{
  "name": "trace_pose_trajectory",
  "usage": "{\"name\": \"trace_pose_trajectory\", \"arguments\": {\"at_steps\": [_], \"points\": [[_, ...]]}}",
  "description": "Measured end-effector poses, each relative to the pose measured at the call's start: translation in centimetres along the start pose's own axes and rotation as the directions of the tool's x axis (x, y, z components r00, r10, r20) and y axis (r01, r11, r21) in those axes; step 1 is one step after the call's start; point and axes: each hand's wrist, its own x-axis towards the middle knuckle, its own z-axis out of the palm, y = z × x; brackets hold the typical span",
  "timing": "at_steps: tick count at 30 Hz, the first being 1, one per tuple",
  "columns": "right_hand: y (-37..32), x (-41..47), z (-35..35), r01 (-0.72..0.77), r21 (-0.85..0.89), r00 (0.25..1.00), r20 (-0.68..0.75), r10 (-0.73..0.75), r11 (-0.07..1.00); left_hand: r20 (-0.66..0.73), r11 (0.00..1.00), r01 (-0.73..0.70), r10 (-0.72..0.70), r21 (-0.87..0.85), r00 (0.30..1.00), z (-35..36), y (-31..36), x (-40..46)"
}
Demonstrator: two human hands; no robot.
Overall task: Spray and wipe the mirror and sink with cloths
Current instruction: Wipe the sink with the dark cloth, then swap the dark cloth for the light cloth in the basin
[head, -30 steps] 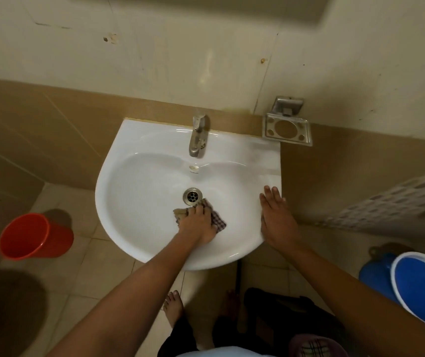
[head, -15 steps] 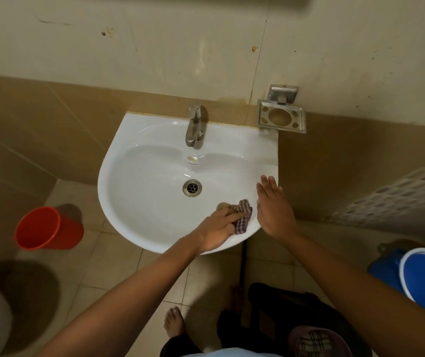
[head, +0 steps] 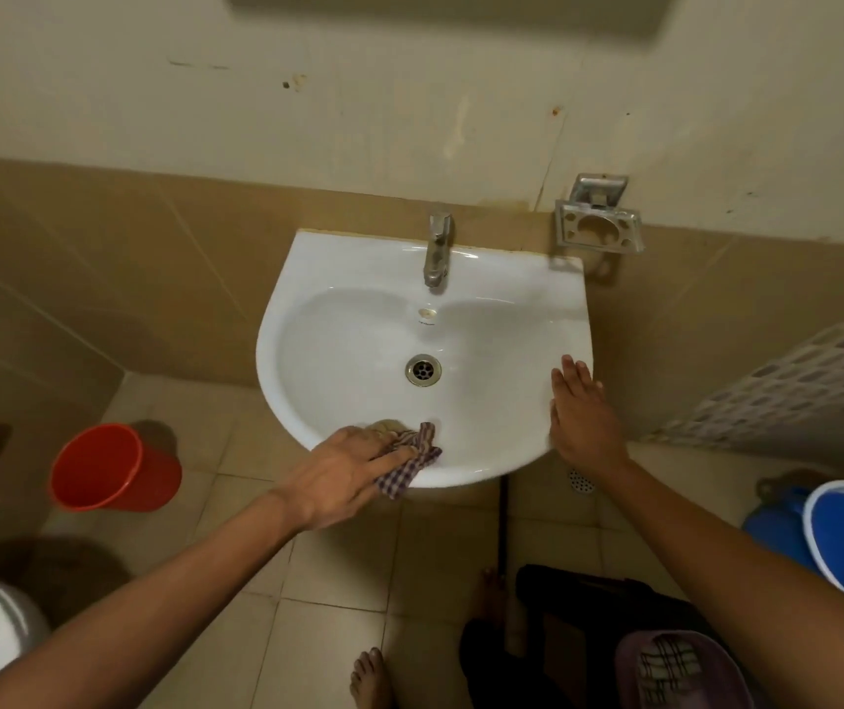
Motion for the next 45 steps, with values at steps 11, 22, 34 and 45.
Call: {"name": "trace_pose_trajectory", "arguments": {"at_steps": [11,22,34,45], "points": [[-7.6,-5.2,0.1,0.064,0.081,0.998,-0.009,-0.063,0.995,0.052,0.942,0.291,-0.286,-0.165,0.957,-5.5,-8.7,-6.2],[-19.3,-6.6,-4.2,0.019,0.64,0.997,0.047,-0.063,0.768,0.14,-0.124,0.079,-0.629,-0.989,0.765,-12.9,-3.5,-4.4],[-21.0,-6.8,-9.0,-0.414,0.823,0.904,0.321,-0.283,-0.388,0.241,-0.506,-0.032,-0.465,-0.862,0.852,-13.6,0.7,-1.5],[-17.6,-2.6,-7.1,-0.346,0.921,0.936,0.352,-0.002,0.179,0.339,-0.207,0.274,-0.687,-0.939,0.642,-11.3,2.2,3.2]]}}
